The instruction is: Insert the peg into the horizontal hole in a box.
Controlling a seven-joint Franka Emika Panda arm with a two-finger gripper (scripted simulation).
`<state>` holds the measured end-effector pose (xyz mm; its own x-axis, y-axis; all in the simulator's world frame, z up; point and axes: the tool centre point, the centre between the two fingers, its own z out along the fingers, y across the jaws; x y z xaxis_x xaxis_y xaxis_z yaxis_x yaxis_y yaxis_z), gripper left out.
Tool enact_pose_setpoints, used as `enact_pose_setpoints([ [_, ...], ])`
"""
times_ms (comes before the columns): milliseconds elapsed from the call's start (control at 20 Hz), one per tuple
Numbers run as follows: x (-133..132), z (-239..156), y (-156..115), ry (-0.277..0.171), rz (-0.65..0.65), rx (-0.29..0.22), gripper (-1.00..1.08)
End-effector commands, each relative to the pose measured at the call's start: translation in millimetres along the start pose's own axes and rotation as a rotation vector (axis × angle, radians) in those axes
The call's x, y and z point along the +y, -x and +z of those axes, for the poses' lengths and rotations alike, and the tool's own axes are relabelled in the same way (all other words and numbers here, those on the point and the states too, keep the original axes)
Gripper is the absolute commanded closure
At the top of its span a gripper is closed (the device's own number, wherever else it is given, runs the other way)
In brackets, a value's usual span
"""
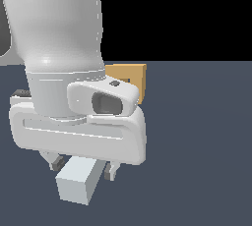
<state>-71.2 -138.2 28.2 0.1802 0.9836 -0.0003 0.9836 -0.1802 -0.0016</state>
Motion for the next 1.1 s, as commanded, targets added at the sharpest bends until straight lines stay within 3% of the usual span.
enact_pose_setpoints([
  [0,0.9,5.3,0.1,0.001,0.0,0.0,-0.92],
  [100,1.1,6.4,0.1,0.001,0.0,0.0,-0.92],
  [150,1.1,6.4,0.1,0.001,0.0,0.0,1.08],
  [750,1.1,5.5,-1.5,0.002,0.0,0.0,1.08],
  [1050,-1.7,0.4,-20.9,0.002,0.005,0.0,1.08],
])
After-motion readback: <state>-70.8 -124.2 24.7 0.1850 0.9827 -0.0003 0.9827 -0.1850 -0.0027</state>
